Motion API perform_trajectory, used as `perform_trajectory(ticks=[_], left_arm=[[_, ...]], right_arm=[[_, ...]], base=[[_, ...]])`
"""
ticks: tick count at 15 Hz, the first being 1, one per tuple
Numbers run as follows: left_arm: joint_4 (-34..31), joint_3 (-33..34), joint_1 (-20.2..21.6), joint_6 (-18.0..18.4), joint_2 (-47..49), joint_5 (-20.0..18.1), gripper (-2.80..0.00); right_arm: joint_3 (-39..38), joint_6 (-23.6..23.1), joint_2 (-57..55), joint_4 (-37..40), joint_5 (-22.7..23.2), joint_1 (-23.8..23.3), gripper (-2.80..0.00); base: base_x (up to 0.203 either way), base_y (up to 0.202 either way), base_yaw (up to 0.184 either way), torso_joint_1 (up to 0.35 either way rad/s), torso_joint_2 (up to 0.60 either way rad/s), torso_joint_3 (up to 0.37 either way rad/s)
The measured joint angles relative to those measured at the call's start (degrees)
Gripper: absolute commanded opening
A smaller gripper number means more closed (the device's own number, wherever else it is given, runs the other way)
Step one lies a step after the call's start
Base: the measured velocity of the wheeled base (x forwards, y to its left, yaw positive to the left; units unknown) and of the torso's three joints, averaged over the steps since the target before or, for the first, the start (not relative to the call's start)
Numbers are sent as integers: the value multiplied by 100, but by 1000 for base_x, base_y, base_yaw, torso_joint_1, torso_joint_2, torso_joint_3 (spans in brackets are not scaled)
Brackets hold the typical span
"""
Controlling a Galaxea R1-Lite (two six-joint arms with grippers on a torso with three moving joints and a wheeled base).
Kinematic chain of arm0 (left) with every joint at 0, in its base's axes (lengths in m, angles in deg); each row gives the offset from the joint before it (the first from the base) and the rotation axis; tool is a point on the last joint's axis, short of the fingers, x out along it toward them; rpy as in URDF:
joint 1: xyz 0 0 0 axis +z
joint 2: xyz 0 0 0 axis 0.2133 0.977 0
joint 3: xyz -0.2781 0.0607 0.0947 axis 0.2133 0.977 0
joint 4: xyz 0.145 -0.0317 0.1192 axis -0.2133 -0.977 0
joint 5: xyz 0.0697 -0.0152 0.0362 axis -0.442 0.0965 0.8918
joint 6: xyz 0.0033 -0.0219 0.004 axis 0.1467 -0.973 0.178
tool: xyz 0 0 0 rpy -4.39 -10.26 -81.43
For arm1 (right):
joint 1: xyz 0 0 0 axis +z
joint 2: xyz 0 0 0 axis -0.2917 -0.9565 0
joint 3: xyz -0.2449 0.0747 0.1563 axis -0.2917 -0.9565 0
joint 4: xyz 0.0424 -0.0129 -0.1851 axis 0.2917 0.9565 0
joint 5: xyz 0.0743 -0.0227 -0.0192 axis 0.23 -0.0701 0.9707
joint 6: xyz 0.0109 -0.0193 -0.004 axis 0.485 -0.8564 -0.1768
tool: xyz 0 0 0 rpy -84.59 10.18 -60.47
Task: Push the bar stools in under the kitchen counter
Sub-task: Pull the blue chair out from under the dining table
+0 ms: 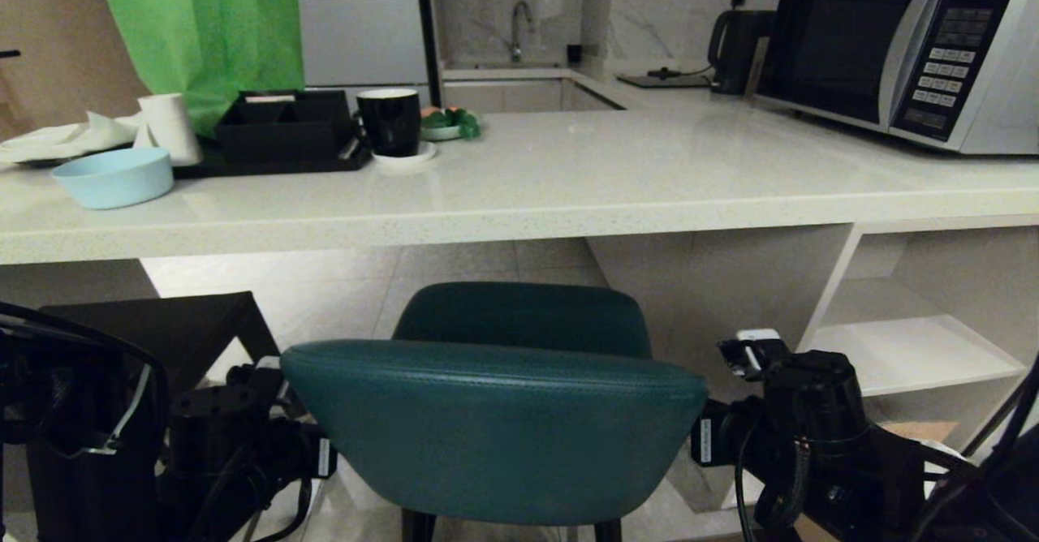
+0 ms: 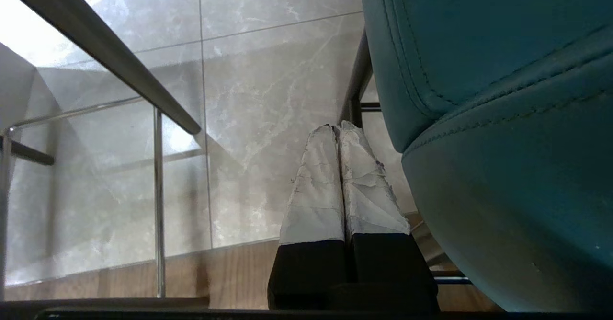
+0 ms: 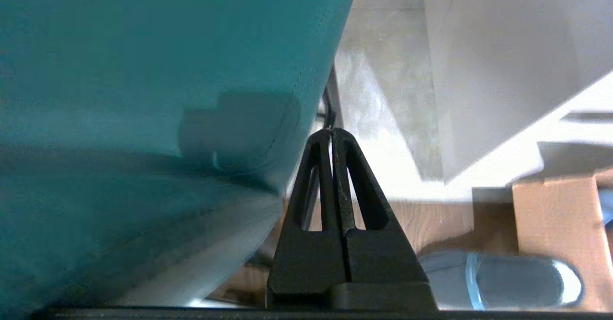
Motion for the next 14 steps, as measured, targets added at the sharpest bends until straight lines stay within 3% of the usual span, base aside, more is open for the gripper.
perform_trajectory(ticks=[12,14], left_arm=[[11,25,280,-6,-223,-9,-280],[15,29,590,62,-240,-103,-280]], right_arm=[[39,29,11,9,-94,-39,-280],[-45,18,32,-6,-89,-142,-280]], base=[[0,0,0,0,0,0],[0,0,0,0,0,0]])
